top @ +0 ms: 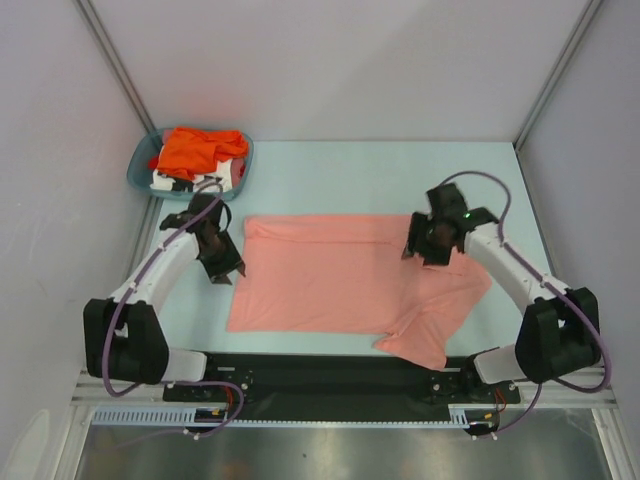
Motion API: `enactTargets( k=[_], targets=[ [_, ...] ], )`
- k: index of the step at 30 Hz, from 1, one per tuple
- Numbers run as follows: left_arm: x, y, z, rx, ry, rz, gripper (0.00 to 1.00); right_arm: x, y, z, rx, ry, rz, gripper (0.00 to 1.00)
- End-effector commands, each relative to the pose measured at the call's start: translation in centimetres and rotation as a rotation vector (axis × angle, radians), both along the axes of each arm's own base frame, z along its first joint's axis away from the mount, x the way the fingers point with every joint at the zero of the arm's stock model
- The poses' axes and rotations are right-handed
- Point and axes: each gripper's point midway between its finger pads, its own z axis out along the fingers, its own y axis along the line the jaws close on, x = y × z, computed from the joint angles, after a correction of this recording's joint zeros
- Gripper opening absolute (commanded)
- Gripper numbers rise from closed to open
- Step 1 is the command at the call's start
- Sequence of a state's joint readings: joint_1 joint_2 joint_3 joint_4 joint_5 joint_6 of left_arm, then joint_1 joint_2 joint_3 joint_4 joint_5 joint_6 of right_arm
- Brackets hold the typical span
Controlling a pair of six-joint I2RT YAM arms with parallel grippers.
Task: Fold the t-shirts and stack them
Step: Fold the tshirt
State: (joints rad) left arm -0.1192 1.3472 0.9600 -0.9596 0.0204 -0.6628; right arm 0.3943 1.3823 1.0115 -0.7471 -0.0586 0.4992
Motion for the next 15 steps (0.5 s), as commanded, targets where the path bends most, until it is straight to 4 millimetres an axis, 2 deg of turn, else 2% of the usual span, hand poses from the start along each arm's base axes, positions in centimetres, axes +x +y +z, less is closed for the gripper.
enactTargets(
  k=[1,2,3,4,5,6,8,9,13,15],
  targets=[
    [4.6,-1.2,2.7,-0.024,-0.119,-0.13,0.46,5.1,-5.4,2.3,0.007,-0.028,-0.141,0.62],
    [5.9,-1.3,3.1,-0.015,-0.147,-0.164,0.47,6.2,-6.3,2.3,0.007,-0.031,-0.167,0.64],
    [7.5,-1.6,4.4,-0.016,-0.191,-0.181,0.46,7.2,-7.4,2.2,-0.001,-0.033,-0.204,0.65],
    [8.3,-1.7,4.4,-0.016,-0.195,-0.192,0.46,8.4,-8.2,1.7,0.003,-0.019,-0.233,0.66],
    [9.1,-2.1,3.8,-0.026,-0.178,-0.215,0.47,9.5,-10.0,1.7,0.012,-0.033,-0.29,0.69],
    [10.0,-2.4,4.1,-0.039,-0.195,-0.23,0.46,10.0,-10.2,1.3,0.027,-0.027,-0.32,0.71],
    [10.7,-3.4,3.8,-0.083,-0.205,-0.266,0.45,11.3,-13.5,0.5,0.065,-0.035,-0.433,0.73],
    [10.8,-3.6,3.6,-0.094,-0.206,-0.277,0.44,11.7,-13.8,0.3,0.101,-0.034,-0.465,0.73],
    [11.3,-4.8,2.9,-0.149,-0.229,-0.361,0.4,12.9,-17.0,-0.9,0.115,-0.041,-0.6,0.74],
    [11.2,-5.1,2.0,-0.168,-0.203,-0.382,0.34,13.0,-18.2,-1.5,0.111,-0.039,-0.659,0.66]
  ],
)
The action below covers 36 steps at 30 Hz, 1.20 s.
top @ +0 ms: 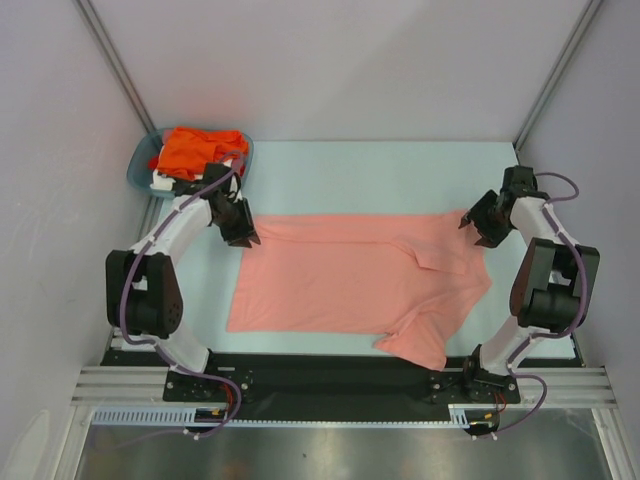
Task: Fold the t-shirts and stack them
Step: Fold the tshirt
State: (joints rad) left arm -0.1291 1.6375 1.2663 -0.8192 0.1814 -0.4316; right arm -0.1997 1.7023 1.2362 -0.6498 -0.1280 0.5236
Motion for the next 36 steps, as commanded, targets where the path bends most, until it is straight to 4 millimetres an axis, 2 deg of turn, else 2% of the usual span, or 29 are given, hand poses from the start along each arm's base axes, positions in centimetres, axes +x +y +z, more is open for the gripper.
enactTargets(
  k=[1,2,7,8,9,11,14,18,19,20,23,25,29,30,32,33,36],
  targets=[
    [0.6,-1.8,-0.3,-0.066,-0.026,-0.114,0.33,1.4,-1.1,0.1,0.028,-0.051,-0.11,0.63],
    [0.6,-1.9,-0.6,-0.07,-0.021,-0.117,0.33,1.5,-1.4,-0.6,0.029,-0.04,-0.131,0.57],
    [-0.3,-2.6,-3.1,-0.081,0.059,-0.113,0.32,2.1,-3.0,-3.3,0.005,0.009,-0.207,0.43],
    [-0.2,-2.6,-3.3,-0.08,0.059,-0.106,0.32,2.6,-3.4,-3.6,-0.002,0.003,-0.222,0.34],
    [0.0,-2.6,-3.3,-0.079,0.057,-0.104,0.32,2.7,-4.0,-4.6,-0.015,0.019,-0.239,0.33],
    [0.4,-2.4,-3.8,-0.065,0.06,-0.09,0.31,4.0,-4.9,-5.0,-0.02,-0.013,-0.252,0.31],
    [0.3,-2.6,-4.4,-0.079,0.1,-0.063,0.28,5.6,-5.5,-6.4,-0.027,0.021,-0.232,0.3],
    [0.3,-2.1,-4.3,-0.056,0.101,-0.038,0.28,8.2,-5.9,-6.8,-0.017,-0.012,-0.219,0.29],
    [0.4,-1.8,-4.2,-0.046,0.099,-0.025,0.28,8.2,-5.8,-7.8,-0.012,0.018,-0.214,0.29],
    [0.5,-1.3,-4.1,-0.039,0.099,-0.007,0.27,9.5,-6.1,-7.1,-0.016,-0.009,-0.209,0.3],
    [1.3,0.2,-3.3,-0.026,0.064,0.05,0.26,11.0,-6.3,-7.2,-0.015,-0.02,-0.187,0.31],
    [1.9,1.1,-3.0,-0.031,0.047,0.08,0.26,10.7,-6.3,-7.0,-0.006,0.007,-0.177,0.32],
    [3.2,3.4,-3.1,-0.046,0.049,0.129,0.26,10.2,-6.5,-4.8,-0.015,0.003,-0.131,0.4],
    [3.7,3.4,-2.8,-0.044,0.037,0.122,0.26,10.5,-6.4,-3.2,-0.02,-0.02,-0.12,0.43],
    [4.5,3.5,-2.9,-0.037,0.02,0.088,0.29,9.7,-5.7,-2.1,-0.023,-0.006,-0.078,0.48],
    [5.1,3.5,-2.8,-0.036,0.001,0.079,0.29,9.6,-5.6,-0.5,-0.038,-0.031,-0.066,0.5],
    [6.4,2.8,-3.2,-0.067,-0.044,0.037,0.26,8.6,-4.3,1.0,-0.06,-0.045,-0.02,0.53]
  ],
)
